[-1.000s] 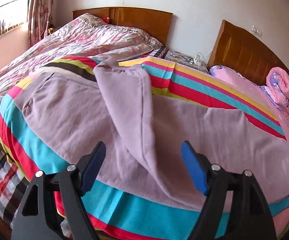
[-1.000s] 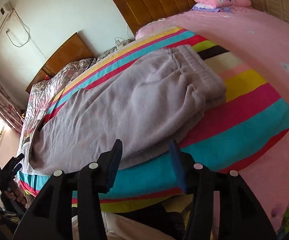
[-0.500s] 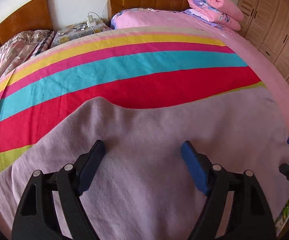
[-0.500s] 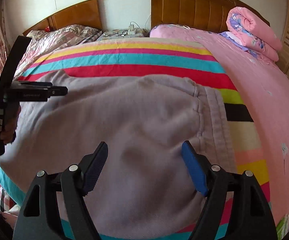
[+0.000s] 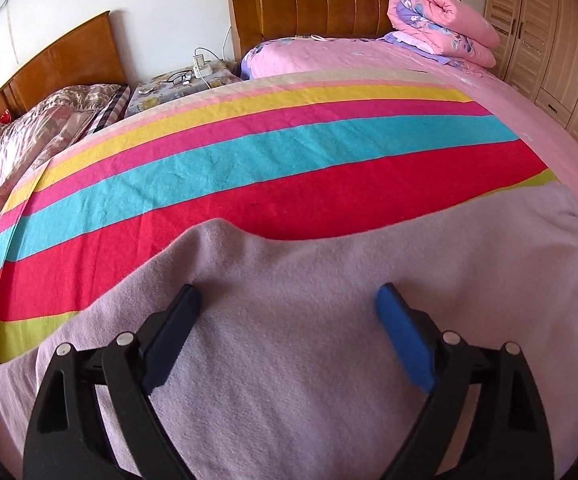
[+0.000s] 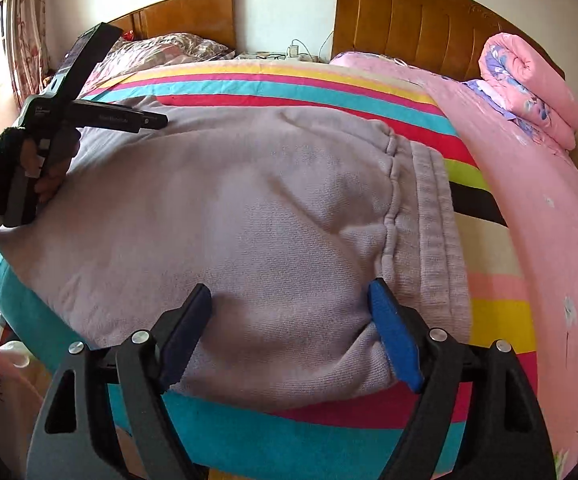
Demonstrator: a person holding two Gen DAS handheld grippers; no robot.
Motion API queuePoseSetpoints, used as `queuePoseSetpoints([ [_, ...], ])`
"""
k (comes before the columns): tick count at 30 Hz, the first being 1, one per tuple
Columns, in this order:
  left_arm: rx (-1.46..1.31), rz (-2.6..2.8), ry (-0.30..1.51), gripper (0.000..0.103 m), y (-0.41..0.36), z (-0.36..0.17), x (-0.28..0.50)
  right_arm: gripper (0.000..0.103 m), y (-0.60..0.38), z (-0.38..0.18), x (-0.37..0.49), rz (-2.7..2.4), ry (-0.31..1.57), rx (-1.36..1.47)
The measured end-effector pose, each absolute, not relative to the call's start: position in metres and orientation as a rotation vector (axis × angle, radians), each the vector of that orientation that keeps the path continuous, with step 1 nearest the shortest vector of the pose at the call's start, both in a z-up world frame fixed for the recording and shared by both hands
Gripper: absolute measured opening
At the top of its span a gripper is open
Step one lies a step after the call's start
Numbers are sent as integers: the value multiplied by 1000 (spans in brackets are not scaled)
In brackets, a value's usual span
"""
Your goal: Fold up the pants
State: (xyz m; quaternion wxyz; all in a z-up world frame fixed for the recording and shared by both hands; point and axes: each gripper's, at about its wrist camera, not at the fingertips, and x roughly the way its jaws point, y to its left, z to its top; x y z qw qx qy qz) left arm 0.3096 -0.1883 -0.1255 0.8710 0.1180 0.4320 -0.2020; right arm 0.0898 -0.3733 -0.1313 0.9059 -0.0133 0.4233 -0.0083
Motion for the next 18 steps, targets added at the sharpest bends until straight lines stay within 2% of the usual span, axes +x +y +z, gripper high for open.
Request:
queuePoseSetpoints([
  [3, 239, -422, 904, 92, -188, -125, 311, 78, -369, -109, 95, -86, 853, -8],
  [5, 234, -431, 909, 95, -188, -125, 312, 82, -361, -102, 98, -39, 814, 23],
  [6, 236, -434, 910, 95, -189, -125, 312, 88, -356, -109, 102, 1, 839, 27],
  [8, 226, -456, 913, 95, -186, -122, 312, 89, -346, -141, 112, 18, 942, -37],
  [10, 186, -447, 908, 95, -171, -112, 307, 89, -343, -141, 108, -1, 920, -38],
  [14, 76, -432, 802, 95, -102, -65, 272, 89, -326, -112, 112, -114, 914, -70],
  [18, -71, -275, 690, 101, 30, -34, 226, 89, -273, -69, 123, 14, 789, -91],
])
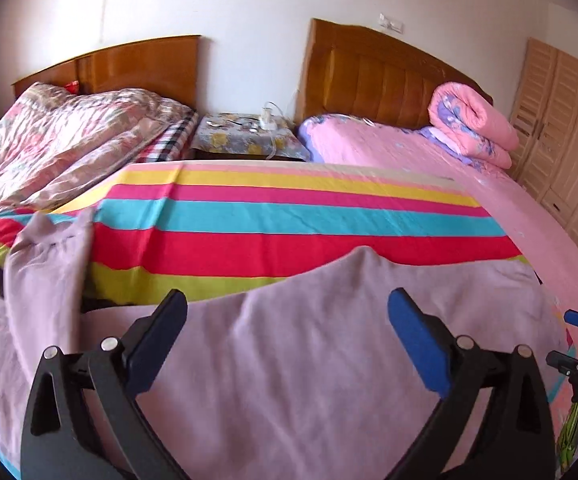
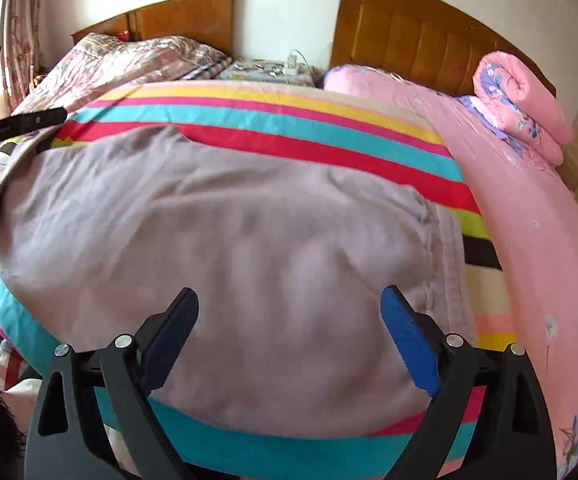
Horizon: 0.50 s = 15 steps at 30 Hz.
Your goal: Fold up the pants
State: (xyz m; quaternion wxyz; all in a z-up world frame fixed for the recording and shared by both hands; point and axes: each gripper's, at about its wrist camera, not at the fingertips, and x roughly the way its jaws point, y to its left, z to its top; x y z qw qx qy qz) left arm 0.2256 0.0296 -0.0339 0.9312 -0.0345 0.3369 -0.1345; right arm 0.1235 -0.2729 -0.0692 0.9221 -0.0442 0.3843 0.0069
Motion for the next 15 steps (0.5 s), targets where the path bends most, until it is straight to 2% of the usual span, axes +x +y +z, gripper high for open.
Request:
queuePoseSetpoints([
  [5, -287, 123, 692, 101, 227, -49, 172, 89, -141, -36, 181, 403, 684, -194],
  [9, -505, 366, 682, 97, 356, -71, 134, 89, 3, -21, 244, 791, 613, -284],
  [11, -570, 439, 665, 90, 395, -75, 123, 83, 82, -19, 281, 961, 641, -313],
  [13, -611, 457, 652, 83, 420, -74, 119, 72, 160, -22, 317, 1075, 705, -352],
  [15, -623, 463, 654, 82, 434, -73, 122, 67, 232, -26, 344, 1157, 753, -381],
])
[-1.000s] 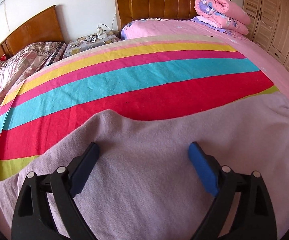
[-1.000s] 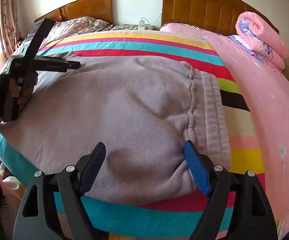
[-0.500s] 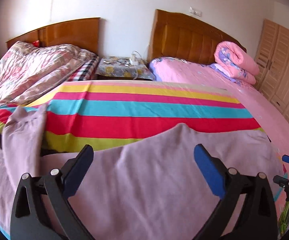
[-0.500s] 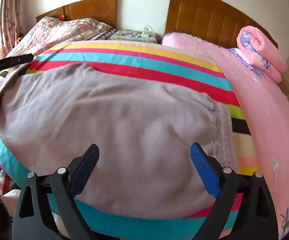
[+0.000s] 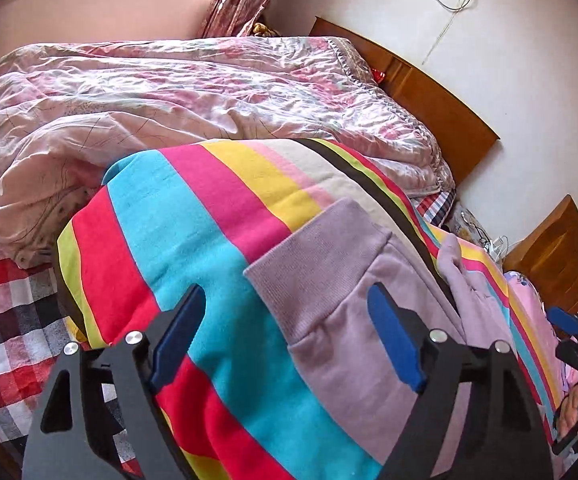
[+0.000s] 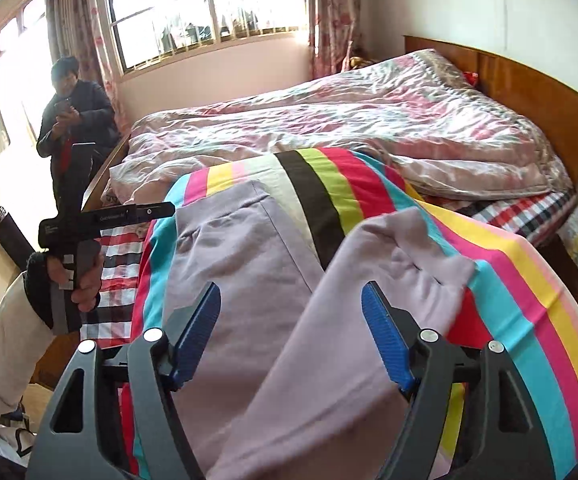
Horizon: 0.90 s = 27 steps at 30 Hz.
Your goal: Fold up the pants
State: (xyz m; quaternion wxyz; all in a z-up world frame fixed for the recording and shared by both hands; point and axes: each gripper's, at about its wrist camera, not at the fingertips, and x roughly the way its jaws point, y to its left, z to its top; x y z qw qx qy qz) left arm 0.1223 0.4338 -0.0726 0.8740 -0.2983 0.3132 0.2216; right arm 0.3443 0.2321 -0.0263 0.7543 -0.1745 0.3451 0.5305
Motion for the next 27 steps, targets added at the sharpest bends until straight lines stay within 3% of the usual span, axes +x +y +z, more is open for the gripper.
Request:
queuePoseSetpoints([
  [5, -541, 447, 720, 80, 434, -73, 151, 57, 355, -61, 388, 1270, 878, -472],
  [9, -525, 468, 770, 75, 437, -96, 169, 53, 390, -89, 389, 1282, 914, -573],
  [11, -497, 474, 782, 72, 437, -102, 171, 42, 390, -97, 388, 1304, 932, -571],
  [12, -462, 479, 785, 64, 434, -104, 172, 39, 388, -98, 386, 1303, 920, -576],
  [14, -418, 470, 779, 35, 432, -103, 173, 25, 383, -96, 382, 1290, 883, -582],
  [15, -415, 468, 773, 14, 433, -100, 172, 15, 377, -92, 380, 1285, 862, -572],
  [16, -427, 453, 761, 10, 434, -96, 170, 14, 374, -86, 379, 1278, 832, -558],
  [23, -422, 518, 786, 10, 439, -87, 176, 14, 395, -97, 377, 1185, 841, -601],
  [24, -435, 525, 808, 16, 442, -93, 178, 17, 394, -100, 380, 1177, 850, -585],
  [26, -424, 605, 798, 42, 444, -92, 175, 20, 382, -86, 390, 1167, 889, -515],
  [27, -400, 664, 784, 69, 443, -86, 172, 24, 369, -73, 396, 1170, 896, -462],
])
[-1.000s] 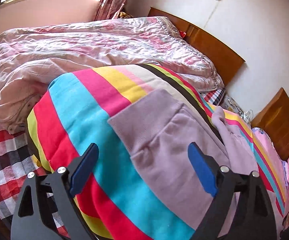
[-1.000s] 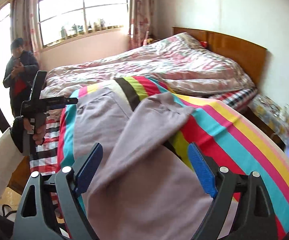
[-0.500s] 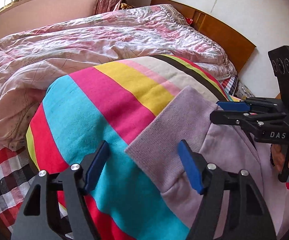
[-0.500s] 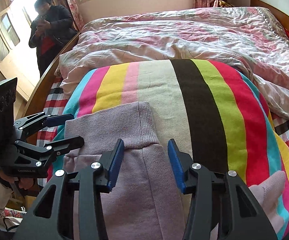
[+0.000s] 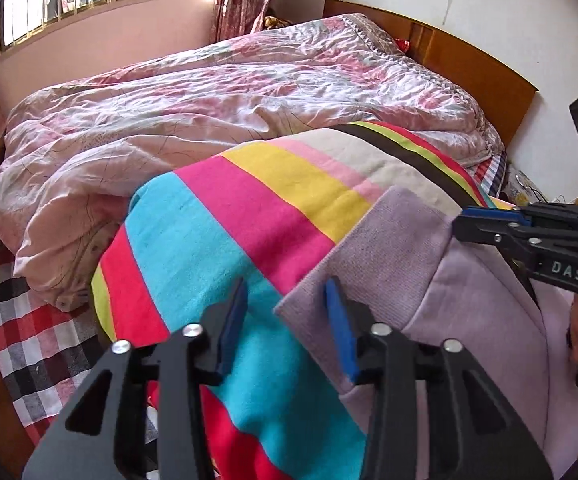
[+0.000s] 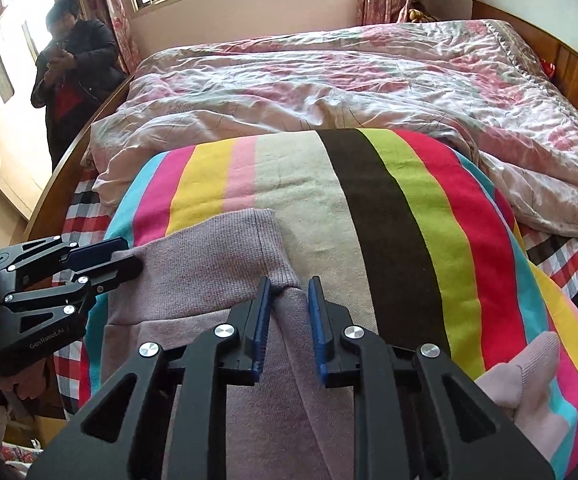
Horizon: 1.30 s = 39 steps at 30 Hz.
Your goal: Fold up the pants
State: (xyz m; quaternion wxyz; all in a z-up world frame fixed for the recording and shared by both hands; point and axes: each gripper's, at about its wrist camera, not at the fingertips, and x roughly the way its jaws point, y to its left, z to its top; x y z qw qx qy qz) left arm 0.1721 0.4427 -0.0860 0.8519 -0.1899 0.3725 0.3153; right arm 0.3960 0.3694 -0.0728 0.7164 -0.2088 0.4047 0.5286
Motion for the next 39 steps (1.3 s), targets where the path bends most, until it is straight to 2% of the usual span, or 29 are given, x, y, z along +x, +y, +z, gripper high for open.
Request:
queuePoseSetpoints([
  [1, -370, 707, 752, 81, 438, -76, 167, 38, 351, -56, 401, 1171, 884, -407],
  [2, -338, 723, 714, 83, 430, -65, 163, 49, 328, -39, 407, 1156, 852, -359],
  [3, -312, 718, 687, 88, 418, -52, 161, 72, 300, -23, 412, 1125, 815, -313],
  [4, -301, 683, 670, 93, 404, -40, 162, 86, 269, -10, 418, 1098, 786, -266],
  [7, -289, 432, 650, 100, 345, -11, 188, 86, 174, -1, 436, 965, 784, -190],
  [10, -161, 193, 714, 102, 265, 3, 252, 83, 77, -13, 439, 744, 811, -134],
  [14, 25, 69, 899, 101, 166, -22, 348, 82, -27, -37, 409, 639, 836, 29],
  [16, 119, 61, 1019, 92, 133, -44, 385, 82, -59, -50, 386, 599, 845, 70],
  [19, 232, 108, 1178, 84, 110, -84, 412, 82, -89, -68, 362, 579, 861, 147],
  [20, 236, 101, 1214, 77, 108, -92, 416, 82, -91, -73, 356, 578, 864, 159],
  [21, 234, 98, 1241, 62, 110, -100, 418, 82, -95, -77, 352, 579, 864, 172],
  [22, 231, 110, 1255, 38, 113, -105, 418, 82, -95, -80, 350, 584, 866, 181],
  [24, 183, 130, 1234, 7, 126, -101, 413, 80, -94, -82, 346, 592, 868, 188],
  [27, -5, 130, 1051, 5, 167, -61, 381, 79, -83, -72, 337, 636, 843, 189],
  [31, -292, 176, 787, 5, 242, -9, 279, 79, -59, -57, 318, 721, 797, 161],
  [33, -440, 214, 696, 6, 285, -9, 221, 79, -44, -56, 311, 752, 798, 134],
  [36, -629, 318, 663, 10, 351, -52, 152, 79, -19, -64, 307, 786, 826, 110],
  [39, -807, 360, 706, 47, 398, -105, 112, 79, 13, -74, 303, 816, 865, 72],
])
